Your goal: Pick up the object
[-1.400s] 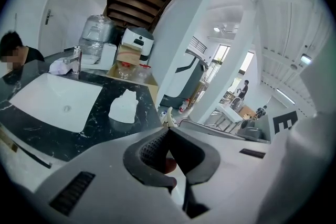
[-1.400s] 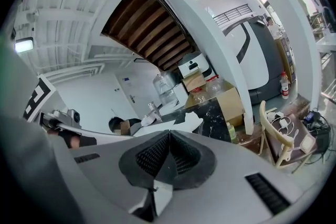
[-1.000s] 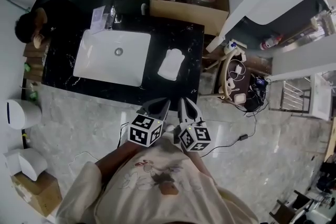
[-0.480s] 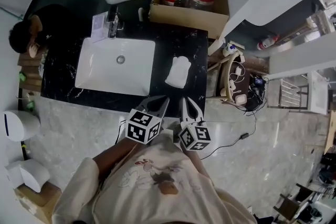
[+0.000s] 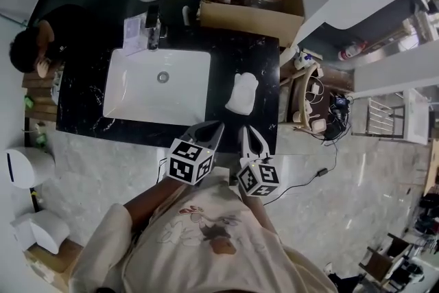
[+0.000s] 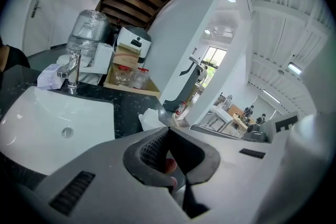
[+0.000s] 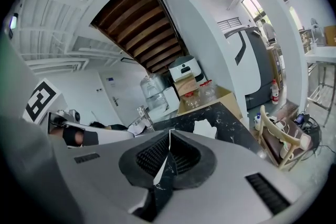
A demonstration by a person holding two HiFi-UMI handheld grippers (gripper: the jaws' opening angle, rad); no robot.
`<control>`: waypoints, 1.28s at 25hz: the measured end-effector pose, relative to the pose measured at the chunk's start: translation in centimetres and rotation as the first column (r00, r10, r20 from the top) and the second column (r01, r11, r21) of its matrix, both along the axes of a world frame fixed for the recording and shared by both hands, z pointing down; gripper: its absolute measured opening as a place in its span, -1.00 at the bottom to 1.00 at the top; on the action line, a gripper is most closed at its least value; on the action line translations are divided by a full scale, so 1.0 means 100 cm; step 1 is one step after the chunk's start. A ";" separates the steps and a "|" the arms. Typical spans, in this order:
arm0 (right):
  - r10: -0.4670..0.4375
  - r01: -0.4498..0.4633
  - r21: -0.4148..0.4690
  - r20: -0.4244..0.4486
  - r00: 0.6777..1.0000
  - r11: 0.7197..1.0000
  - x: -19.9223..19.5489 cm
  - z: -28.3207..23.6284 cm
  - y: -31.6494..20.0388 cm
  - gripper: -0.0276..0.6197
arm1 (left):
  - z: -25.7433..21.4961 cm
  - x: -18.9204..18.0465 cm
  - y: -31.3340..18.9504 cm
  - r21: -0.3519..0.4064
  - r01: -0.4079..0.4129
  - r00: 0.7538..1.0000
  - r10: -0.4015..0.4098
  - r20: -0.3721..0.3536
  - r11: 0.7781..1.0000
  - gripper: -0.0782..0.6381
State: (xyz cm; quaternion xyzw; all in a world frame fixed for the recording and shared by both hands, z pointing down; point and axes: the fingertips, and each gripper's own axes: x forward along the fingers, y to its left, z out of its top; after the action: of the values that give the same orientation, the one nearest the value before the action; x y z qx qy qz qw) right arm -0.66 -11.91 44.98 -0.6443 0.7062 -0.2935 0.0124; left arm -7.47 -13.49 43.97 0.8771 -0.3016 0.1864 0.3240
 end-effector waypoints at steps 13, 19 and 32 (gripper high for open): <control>-0.001 0.000 -0.020 -0.011 1.000 1.000 0.006 0.011 -0.020 -0.85 | 0.010 -0.003 -0.026 -0.012 0.020 1.000 -0.020 0.005 1.000 -0.74; 0.007 -0.008 -0.049 -0.008 1.000 0.999 0.019 0.025 -0.026 -0.85 | 0.023 0.004 -0.036 -0.028 0.028 0.999 -0.027 0.030 0.999 -0.74; -0.022 0.028 -0.087 0.070 0.997 0.996 0.043 0.053 -0.045 -0.42 | 0.051 0.032 -0.050 -0.064 0.008 0.996 -0.002 0.086 0.998 -0.74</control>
State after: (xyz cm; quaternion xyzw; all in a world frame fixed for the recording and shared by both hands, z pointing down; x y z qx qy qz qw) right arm 3.62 -16.41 50.25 -0.6247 0.6997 -0.3466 0.0046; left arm -4.27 -18.52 49.11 0.8567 -0.3113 0.2326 0.3391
